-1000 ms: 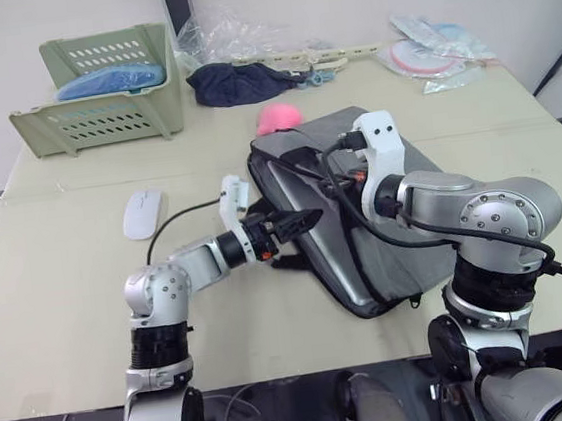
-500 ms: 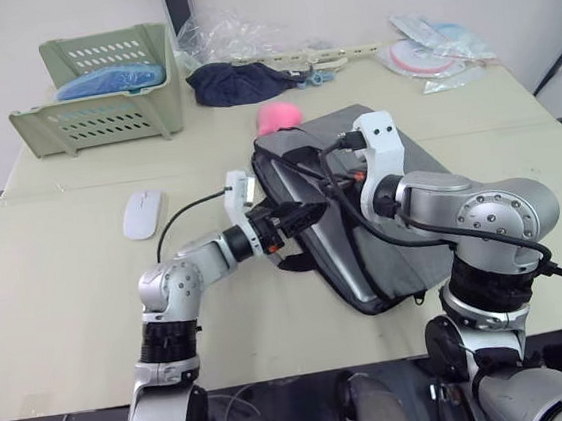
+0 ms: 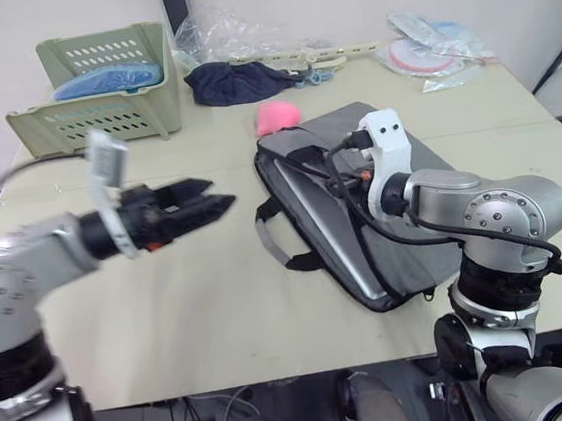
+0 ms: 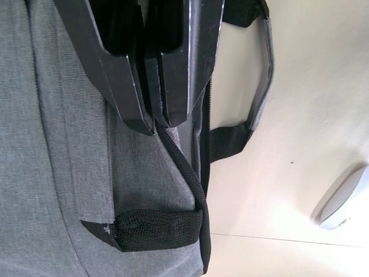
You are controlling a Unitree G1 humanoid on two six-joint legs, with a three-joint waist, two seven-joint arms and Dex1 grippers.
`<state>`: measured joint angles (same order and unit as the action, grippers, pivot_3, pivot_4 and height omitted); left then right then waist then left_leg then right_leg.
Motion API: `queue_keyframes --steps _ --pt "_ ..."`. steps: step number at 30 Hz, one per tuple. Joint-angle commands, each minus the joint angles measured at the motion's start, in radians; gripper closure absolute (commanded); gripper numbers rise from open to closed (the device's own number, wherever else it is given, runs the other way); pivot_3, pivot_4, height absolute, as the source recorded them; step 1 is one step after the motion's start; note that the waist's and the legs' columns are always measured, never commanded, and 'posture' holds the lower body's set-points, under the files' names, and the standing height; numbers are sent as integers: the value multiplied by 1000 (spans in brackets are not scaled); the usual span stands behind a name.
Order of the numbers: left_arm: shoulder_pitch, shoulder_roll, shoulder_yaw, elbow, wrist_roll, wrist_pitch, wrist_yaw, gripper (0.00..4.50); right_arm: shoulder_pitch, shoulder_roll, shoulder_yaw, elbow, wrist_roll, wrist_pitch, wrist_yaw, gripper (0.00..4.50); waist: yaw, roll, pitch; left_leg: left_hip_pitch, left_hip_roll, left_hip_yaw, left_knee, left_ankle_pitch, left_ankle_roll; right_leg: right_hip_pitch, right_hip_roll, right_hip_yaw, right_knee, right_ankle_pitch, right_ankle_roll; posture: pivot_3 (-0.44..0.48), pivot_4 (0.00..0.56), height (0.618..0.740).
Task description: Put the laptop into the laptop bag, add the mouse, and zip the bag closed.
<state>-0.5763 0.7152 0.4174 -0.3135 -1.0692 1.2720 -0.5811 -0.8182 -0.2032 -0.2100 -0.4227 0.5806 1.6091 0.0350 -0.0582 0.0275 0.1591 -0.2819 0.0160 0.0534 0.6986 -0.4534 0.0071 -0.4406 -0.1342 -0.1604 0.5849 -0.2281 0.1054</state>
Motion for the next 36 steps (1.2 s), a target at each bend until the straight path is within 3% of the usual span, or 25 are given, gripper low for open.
queue_keyframes --steps 1,5,13,16,19,25,30,36 --pt "-102 175 128 102 -29 -27 -71 92 -10 -43 -2 -16 6 5 40 2748 0 0 0 0 0 0 0 0 0 0 0 0 0 0 0 0 150 740" --pt "-111 214 107 125 -21 -53 -91 92 -39 -60 -2 -29 12 5 69 1016 -3 0 0 2 0 2 -1 0 -1 0 0 0 0 0 0 0 150 740" --pt "-87 311 93 169 26 -121 -181 92 -211 -253 -69 -18 148 4 243 1016 -26 0 2 1 0 4 -2 0 -1 -3 1 -1 2 -1 -2 0 150 740" --pt "-93 410 71 239 93 -196 -286 92 -261 -475 -49 33 177 -119 434 1016 -28 0 6 2 0 5 -3 0 -1 -3 1 -1 1 -1 -2 0 150 740" --pt "-64 539 34 311 182 -306 -459 92 -253 -732 36 128 121 -360 709 1016 -27 -1 11 1 0 7 -4 0 -2 -3 1 -1 0 -1 -2 0 150 740" --pt "-83 705 32 506 251 -415 -704 92 -277 -963 136 305 39 -671 1074 1016 -28 -4 20 0 1 15 -6 0 -2 -3 -1 1 -1 -1 -2 0 150 740" --pt "-125 739 9 600 276 -457 -769 92 -307 -992 190 383 -6 -775 1200 1016 -25 -4 24 0 2 15 -5 0 -2 -4 -1 1 0 -1 -2 0 150 740" --pt "-48 713 77 572 292 -448 -755 92 -317 -959 215 403 -32 -810 1230 1016 -18 -5 26 -3 2 15 -1 0 -2 -4 -1 0 1 -1 -2 0 150 740"
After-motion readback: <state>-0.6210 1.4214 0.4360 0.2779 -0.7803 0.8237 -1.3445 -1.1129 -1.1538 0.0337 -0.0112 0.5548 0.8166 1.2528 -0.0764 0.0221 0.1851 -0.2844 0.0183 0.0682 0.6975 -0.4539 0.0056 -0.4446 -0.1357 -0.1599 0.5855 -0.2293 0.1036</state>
